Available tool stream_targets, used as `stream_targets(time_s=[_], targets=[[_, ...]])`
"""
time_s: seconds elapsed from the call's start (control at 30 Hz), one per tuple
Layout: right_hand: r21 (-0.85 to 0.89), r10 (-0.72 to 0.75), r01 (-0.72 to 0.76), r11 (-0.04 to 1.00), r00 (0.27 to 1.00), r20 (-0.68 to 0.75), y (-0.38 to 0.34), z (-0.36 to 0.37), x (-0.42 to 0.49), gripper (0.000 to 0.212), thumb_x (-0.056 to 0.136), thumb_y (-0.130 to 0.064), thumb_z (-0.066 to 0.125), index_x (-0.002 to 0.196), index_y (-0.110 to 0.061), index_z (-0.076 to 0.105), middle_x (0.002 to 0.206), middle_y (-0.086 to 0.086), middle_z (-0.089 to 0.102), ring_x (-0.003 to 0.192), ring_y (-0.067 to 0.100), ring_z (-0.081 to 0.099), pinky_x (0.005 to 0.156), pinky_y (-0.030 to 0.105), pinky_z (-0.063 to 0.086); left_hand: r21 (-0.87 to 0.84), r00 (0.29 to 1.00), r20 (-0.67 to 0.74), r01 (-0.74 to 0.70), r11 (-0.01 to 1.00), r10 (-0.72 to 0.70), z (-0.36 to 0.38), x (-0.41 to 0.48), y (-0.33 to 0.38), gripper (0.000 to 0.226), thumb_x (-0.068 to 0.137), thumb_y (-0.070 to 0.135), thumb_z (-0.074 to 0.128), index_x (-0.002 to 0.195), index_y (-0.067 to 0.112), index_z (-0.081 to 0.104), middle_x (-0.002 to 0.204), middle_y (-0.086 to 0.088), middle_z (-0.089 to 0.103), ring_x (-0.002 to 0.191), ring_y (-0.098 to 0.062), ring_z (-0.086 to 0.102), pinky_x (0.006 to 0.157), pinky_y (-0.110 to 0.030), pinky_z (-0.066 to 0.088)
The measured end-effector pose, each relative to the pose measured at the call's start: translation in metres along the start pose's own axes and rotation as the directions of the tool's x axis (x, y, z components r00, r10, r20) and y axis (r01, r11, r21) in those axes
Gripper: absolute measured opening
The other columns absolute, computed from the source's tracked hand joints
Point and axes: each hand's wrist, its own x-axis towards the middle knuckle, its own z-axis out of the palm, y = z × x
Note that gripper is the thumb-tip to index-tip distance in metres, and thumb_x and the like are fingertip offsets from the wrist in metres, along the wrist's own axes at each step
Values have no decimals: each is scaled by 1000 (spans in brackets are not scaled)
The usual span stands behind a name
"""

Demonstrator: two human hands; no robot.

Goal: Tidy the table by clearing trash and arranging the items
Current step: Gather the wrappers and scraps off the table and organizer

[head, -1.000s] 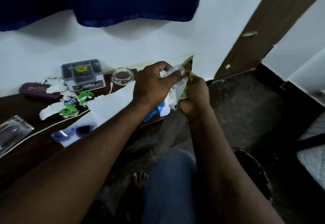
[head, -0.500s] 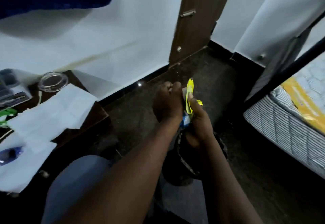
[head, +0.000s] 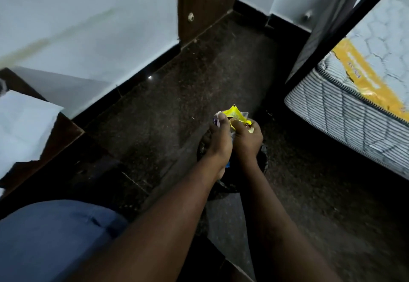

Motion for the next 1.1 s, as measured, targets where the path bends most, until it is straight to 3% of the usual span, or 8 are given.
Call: stream_targets(time_s=[0.13, 0.3, 0.47, 0.7, 0.77, 0.87, 0.93, 1.1], targets=[[-162, -37, 21, 987, 994, -99, 33, -9, 14, 23, 84, -19, 81, 95, -22, 61, 83, -4, 70, 71, 10, 64, 67, 27, 52, 145, 997, -61, 47, 988, -39, -4, 14, -27, 70, 100, 69, 27, 136, 21, 63, 135, -9, 65, 122, -28, 63, 106, -50, 50], [-380, -142, 64, 923, 973, -182, 64, -16, 26, 26, 84, -40, 77, 97, -29, 56, 98, -2, 71, 91, 18, 68, 81, 32, 52, 27, 988, 42, 146, 989, -147, -24, 37, -34, 63, 105, 60, 32, 118, 14, 73, 110, -11, 76, 104, -28, 72, 95, -48, 57], [-595, -171, 70, 801, 978, -116, 90, -23, 36, 53, 86, -56, 73, 114, -14, 57, 121, 8, 60, 108, 27, 61, 83, 32, 41, 35, 974, 57, 218, 975, -219, -44, 56, -52, 46, 106, 53, 40, 94, 20, 70, 71, 13, 76, 60, -2, 72, 43, -14, 49], [-738, 205, -198, 645, 975, -82, 127, -27, 52, 75, 97, -60, 53, 153, -14, 33, 157, 21, 35, 136, 43, 46, 106, 46, 39, 16, 969, -5, 246, 969, -246, -49, 78, -73, 49, 105, 52, 44, 122, 14, 69, 125, -12, 69, 106, -27, 69, 93, -39, 56], [-768, 278, -219, 602, 959, -55, 133, -28, 57, 74, 98, -57, 53, 155, -14, 32, 155, 23, 39, 137, 43, 46, 109, 45, 38, 213, 982, -74, 187, 959, -175, -52, 85, -70, 49, 106, 44, 45, 123, 7, 70, 125, -20, 69, 111, -33, 67, 99, -41, 53], [-794, 341, -220, 566, 940, -18, 138, -27, 59, 71, 97, -55, 53, 152, -14, 37, 148, 24, 50, 134, 42, 50, 108, 42, 40, 741, 977, -209, 129, 659, 43, -63, 88, -68, 36, 100, 23, 49, 122, 4, 70, 126, -23, 68, 117, -39, 64, 93, -38, 50], [-820, 356, -212, 532, 934, -10, 140, -25, 60, 69, 97, -54, 51, 154, -17, 37, 146, 23, 53, 133, 41, 52, 107, 41, 40, 844, 964, -240, 147, 515, 118, -69, 85, -71, 35, 92, 20, 54, 120, 10, 72, 125, -19, 67, 115, -38, 64, 92, -39, 52], [-888, 389, -138, 439, 920, 50, 142, -12, 62, 63, 100, -42, 50, 157, -19, 33, 147, 20, 53, 132, 39, 54, 103, 38, 41, 809, 915, -396, 312, 497, 70, -79, 81, -77, 34, 91, 28, 58, 122, 16, 66, 140, -14, 49, 129, -39, 45, 106, -50, 45]])
